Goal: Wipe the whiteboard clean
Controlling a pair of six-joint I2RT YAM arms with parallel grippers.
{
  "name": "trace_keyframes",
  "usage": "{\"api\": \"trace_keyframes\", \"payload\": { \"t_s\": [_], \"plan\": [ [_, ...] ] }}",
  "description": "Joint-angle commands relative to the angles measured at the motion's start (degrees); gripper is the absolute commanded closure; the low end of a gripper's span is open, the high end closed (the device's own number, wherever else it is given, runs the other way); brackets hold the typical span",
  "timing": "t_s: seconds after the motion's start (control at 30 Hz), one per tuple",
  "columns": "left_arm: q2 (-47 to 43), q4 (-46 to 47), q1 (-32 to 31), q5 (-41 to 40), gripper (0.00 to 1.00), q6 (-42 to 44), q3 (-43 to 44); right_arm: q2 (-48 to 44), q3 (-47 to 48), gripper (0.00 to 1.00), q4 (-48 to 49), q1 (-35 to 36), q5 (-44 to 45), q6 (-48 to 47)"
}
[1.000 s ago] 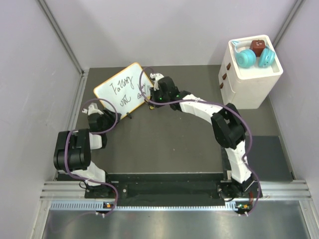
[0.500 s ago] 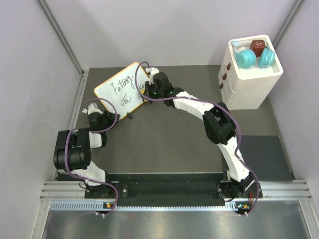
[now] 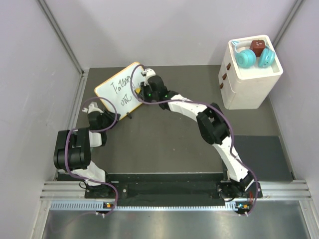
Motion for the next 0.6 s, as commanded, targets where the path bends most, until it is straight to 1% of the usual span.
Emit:
{"api": "trace_keyframes", "payload": {
  "t_s": [0.0,0.03,0.07,0.17,0.23,0.27,0.5,0.57],
  "plan": [
    [-0.25,-6.18,0.71,-4.64,0.78,-0.08,1.53,3.07,7.38,1.00,4.70,4.23,4.39,-1.69],
    [-0.34,-8.45,0.54,-5.52,0.81,-0.25,1.79,4.82,9.39,1.00,4.52,4.58,5.20,-2.48],
    [-0.77,-9.26,0.62,-5.61,0.81,-0.17,1.97,5.54,10.46,1.00,4.26,5.28,6.69,-3.01],
    [-1.30,-10.31,0.62,-5.79,0.89,0.10,1.88,8.08,13.45,1.00,3.99,6.52,8.19,-5.21],
    [-1.39,-10.76,0.62,-5.70,0.98,0.27,1.88,9.14,14.85,1.00,3.12,7.49,9.33,-6.52],
    [-1.57,-11.19,0.62,-5.44,1.00,0.36,1.88,9.41,14.86,1.00,2.94,7.84,10.56,-6.62],
    [-1.48,-11.90,0.71,-3.68,1.00,0.01,1.79,10.20,15.92,1.00,-0.05,9.59,10.21,-6.88],
    [-1.05,-11.90,0.62,-3.42,1.00,-0.60,1.62,10.37,16.00,1.00,0.82,11.44,10.92,-9.07]
  ]
}}
